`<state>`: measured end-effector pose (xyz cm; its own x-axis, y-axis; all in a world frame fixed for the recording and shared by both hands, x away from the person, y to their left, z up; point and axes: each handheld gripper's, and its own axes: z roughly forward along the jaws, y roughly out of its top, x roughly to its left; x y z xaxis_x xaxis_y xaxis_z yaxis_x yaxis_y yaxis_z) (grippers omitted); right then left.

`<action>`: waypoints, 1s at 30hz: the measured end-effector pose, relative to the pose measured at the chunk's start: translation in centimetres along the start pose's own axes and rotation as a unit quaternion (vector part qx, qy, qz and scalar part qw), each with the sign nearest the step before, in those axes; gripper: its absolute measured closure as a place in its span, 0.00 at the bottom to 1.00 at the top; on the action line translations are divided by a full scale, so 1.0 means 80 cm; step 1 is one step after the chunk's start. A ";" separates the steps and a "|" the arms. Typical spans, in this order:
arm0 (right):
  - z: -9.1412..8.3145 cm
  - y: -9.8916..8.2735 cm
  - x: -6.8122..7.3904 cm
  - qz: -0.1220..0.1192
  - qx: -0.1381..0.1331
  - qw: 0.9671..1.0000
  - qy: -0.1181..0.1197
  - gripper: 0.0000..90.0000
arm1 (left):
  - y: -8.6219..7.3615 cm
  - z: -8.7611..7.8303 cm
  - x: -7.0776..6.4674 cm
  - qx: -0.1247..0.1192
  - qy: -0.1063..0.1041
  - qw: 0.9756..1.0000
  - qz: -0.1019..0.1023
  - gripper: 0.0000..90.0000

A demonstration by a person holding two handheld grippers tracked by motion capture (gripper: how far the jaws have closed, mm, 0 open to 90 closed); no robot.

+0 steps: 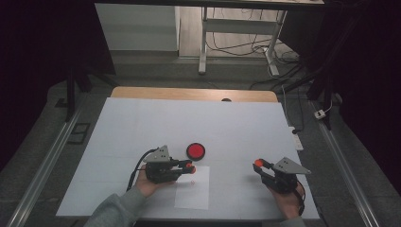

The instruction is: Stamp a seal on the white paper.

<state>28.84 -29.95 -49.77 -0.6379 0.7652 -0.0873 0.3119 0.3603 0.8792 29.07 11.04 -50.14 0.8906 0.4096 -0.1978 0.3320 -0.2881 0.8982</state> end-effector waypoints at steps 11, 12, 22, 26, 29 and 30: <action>0.002 0.000 0.001 -0.001 0.000 1.000 0.002 0.72 | 0.008 -0.013 0.006 -0.003 0.023 1.000 -0.008 0.80; 0.003 0.000 0.001 -0.001 0.001 1.000 0.002 0.72 | 0.009 -0.015 0.007 -0.002 0.025 1.000 -0.010 0.80; 0.004 0.000 0.001 -0.002 0.002 1.000 0.003 0.72 | 0.018 -0.027 0.012 -0.012 0.033 0.999 -0.018 0.80; 0.004 0.000 0.002 -0.003 0.004 1.000 0.003 0.72 | 0.020 -0.029 0.012 -0.016 0.033 0.999 -0.018 0.80; 0.005 0.000 0.002 -0.003 0.004 1.000 0.005 0.72 | 0.022 -0.029 0.011 -0.015 0.032 0.999 -0.016 0.80; 0.005 0.000 0.002 -0.003 0.004 1.000 0.005 0.72 | 0.022 -0.029 0.011 -0.015 0.032 0.999 -0.016 0.80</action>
<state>28.99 -29.62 -49.96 -0.6468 0.7575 -0.0885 0.3132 0.3696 0.8748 29.71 12.92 -47.82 0.8581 0.4721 -0.2018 0.3494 -0.2491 0.9033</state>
